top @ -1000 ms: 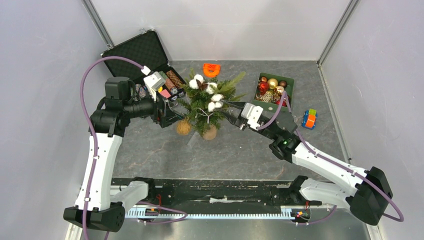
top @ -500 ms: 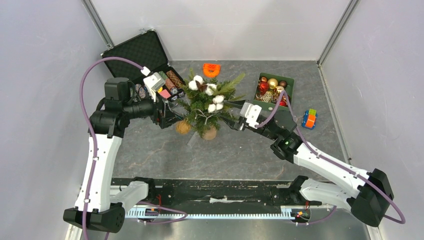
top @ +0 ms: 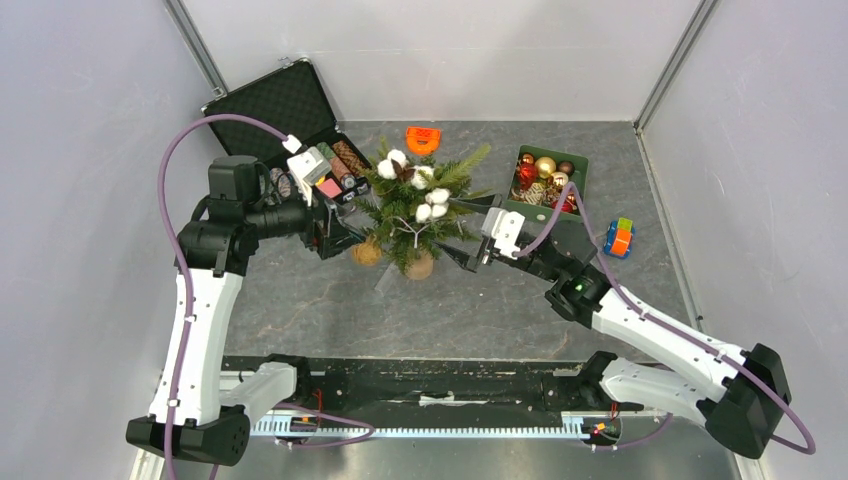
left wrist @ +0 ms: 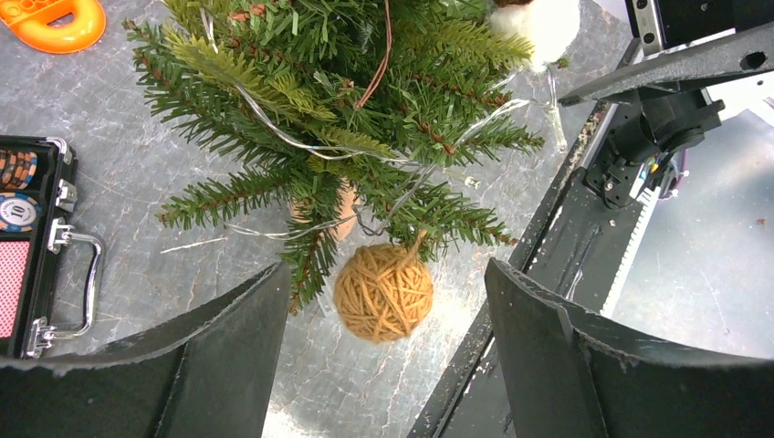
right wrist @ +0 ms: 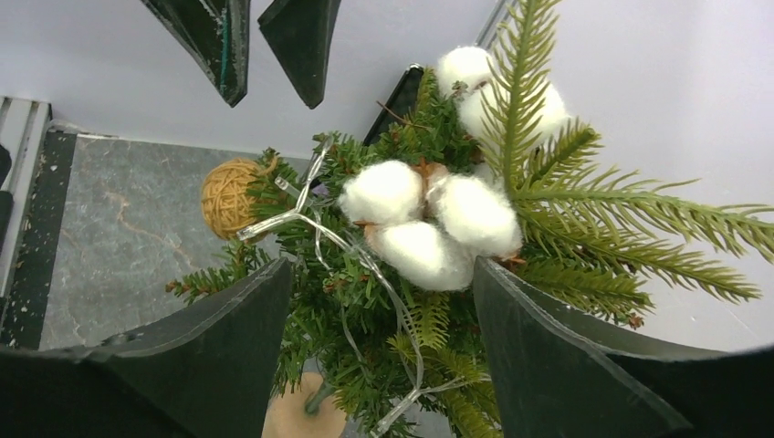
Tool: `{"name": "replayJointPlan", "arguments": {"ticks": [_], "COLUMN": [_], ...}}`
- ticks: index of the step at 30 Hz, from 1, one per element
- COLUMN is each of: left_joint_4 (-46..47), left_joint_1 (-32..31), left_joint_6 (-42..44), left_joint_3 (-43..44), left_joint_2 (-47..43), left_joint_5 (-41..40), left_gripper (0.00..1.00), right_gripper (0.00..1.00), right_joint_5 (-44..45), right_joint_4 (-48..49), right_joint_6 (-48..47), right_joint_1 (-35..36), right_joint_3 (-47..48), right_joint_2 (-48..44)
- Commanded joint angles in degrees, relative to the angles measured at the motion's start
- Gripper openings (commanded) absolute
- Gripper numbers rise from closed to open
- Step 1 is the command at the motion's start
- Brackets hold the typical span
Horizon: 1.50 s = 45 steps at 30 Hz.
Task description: Decorate the small christmas tree
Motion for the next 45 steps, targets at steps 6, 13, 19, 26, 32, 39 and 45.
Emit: {"name": "replayJointPlan", "arguments": {"ticks": [6, 13, 19, 26, 32, 39, 45], "left_joint_4": [-1.6, 4.2, 22.3, 55.9, 76.6, 87.7, 93.6], "left_joint_1": [-0.2, -0.1, 8.8, 13.6, 13.5, 13.6, 13.5], "left_joint_6": [3.7, -1.8, -6.8, -11.6, -10.4, -17.3, -20.3], "left_joint_3": [2.9, 4.9, -3.1, -30.5, -50.2, -57.5, -59.8], "left_joint_2": [-1.2, -1.4, 3.3, 0.5, 0.5, 3.4, 6.1], "left_joint_5": [-2.3, -26.5, -40.0, -37.4, -41.8, -45.6, -42.1], "left_gripper": [0.84, 0.87, 0.91, 0.91, 0.91, 0.91, 0.91], "right_gripper": [0.9, 0.98, 0.98, 0.98, 0.98, 0.98, 0.98], "right_joint_5": [-2.6, 21.9, 59.0, 47.9, 37.4, 33.0, 31.8], "right_joint_4": [-4.7, -12.0, -19.0, -7.6, 9.6, 24.6, 28.9], "right_joint_6": [-0.8, 2.5, 8.9, 14.5, 16.5, 15.2, 14.0], "right_joint_1": [0.2, -0.1, -16.0, -33.2, -38.3, -38.7, -38.9], "right_joint_3": [3.6, 5.9, 8.9, -12.0, -32.8, -40.9, -41.2], "right_joint_2": [-3.8, -11.6, -9.7, -7.5, -6.3, 0.1, 4.5]}}
